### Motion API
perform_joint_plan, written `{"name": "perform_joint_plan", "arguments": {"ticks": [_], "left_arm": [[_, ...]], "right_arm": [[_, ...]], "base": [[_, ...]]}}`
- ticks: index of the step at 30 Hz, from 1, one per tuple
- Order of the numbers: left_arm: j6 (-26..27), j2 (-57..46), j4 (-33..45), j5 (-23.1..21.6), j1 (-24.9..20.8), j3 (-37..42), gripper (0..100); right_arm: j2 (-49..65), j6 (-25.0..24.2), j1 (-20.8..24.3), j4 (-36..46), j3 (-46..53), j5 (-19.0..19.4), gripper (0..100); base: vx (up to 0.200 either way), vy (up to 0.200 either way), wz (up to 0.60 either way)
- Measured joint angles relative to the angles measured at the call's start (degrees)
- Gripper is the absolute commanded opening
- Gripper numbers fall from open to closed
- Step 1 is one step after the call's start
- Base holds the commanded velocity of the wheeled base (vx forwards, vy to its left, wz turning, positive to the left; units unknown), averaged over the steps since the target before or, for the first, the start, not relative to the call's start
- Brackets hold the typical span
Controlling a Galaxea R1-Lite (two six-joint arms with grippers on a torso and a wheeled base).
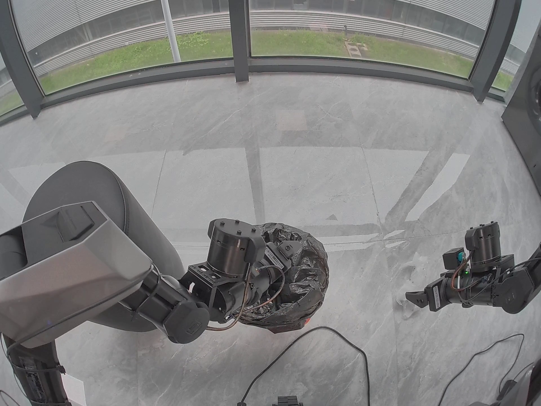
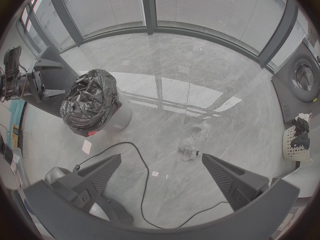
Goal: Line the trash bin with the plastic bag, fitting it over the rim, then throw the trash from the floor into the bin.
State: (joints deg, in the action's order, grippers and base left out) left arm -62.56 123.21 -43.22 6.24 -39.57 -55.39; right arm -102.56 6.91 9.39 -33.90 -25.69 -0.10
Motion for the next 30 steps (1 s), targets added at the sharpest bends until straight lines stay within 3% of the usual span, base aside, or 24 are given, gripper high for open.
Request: {"name": "perform_joint_plan", "arguments": {"ticks": [5, 16, 17, 30], "left_arm": [[5.12, -0.72, 6.05, 0.0, 0.6, -2.99, 100], [7.06, 0.57, 22.7, 3.79, 0.84, -18.75, 100], [7.14, 0.5, 23.37, 3.96, 0.84, -19.76, 0], [7.17, 0.13, 31.26, 2.01, 0.4, -20.59, 0]], "right_arm": [[0.57, -0.07, 0.54, 0.0, 0.5, 0.0, 100], [2.54, -0.54, 0.84, 0.05, 2.36, 0.07, 100], [2.73, -0.57, 0.84, 0.05, 2.54, 0.07, 100], [4.13, -0.68, 0.95, 0.05, 3.36, 0.1, 100]], "base": [[0.0, 0.0, 0.0], [0.0, 0.0, 0.0], [0.0, 0.0, 0.0], [0.0, 0.0, 0.0]]}}
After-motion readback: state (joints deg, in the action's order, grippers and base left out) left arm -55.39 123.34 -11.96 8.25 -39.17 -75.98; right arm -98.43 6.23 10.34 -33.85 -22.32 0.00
